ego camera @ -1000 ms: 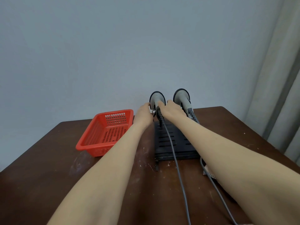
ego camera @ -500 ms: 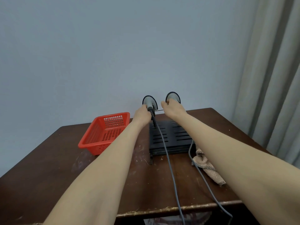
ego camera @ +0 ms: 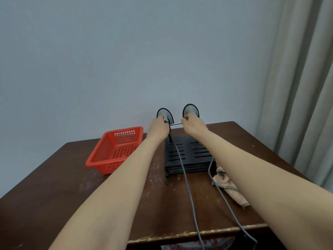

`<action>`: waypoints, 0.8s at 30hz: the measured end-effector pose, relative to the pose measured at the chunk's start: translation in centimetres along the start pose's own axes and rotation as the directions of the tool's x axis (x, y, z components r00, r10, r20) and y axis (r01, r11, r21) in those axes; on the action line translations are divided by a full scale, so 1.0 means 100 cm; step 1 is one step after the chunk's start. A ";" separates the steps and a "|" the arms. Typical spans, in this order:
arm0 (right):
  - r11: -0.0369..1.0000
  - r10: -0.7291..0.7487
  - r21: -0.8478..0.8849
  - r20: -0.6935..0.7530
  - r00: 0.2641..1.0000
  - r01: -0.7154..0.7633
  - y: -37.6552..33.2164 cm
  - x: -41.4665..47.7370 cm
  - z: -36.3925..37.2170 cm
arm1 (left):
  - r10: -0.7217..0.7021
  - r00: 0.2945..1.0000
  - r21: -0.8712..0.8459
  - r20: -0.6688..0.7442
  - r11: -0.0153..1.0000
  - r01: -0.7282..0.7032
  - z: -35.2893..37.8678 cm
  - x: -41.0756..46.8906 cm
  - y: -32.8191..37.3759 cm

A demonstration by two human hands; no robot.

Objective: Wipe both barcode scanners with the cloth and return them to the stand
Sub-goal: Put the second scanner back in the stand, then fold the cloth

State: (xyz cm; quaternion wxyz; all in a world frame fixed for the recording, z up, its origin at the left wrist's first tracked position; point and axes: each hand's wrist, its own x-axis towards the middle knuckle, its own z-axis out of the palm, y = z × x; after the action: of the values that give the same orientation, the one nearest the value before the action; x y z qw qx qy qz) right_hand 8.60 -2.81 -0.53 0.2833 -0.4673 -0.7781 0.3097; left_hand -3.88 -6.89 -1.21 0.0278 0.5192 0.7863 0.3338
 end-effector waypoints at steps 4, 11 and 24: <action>1.000 0.014 -0.009 -0.080 0.997 -0.014 0.007 0.000 -0.010 | 0.105 0.992 0.010 -0.065 0.994 -0.104 0.001 -0.002 0.017; 0.999 0.044 -0.010 -0.164 0.985 -0.046 0.027 -0.006 -0.035 | 0.312 0.948 -0.081 -0.071 0.945 -0.317 0.024 -0.017 0.060; 0.892 0.362 -0.341 0.144 0.921 -0.297 0.121 -0.067 -0.074 | 0.325 0.761 0.135 0.562 0.871 -0.472 0.085 -0.081 0.112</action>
State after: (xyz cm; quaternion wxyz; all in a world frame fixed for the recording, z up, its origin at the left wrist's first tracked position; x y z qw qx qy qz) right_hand 23.34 -2.74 -5.75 0.0678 -0.5976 -0.7510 0.2726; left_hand 12.11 -6.78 -4.09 0.0972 0.7450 0.6564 0.0683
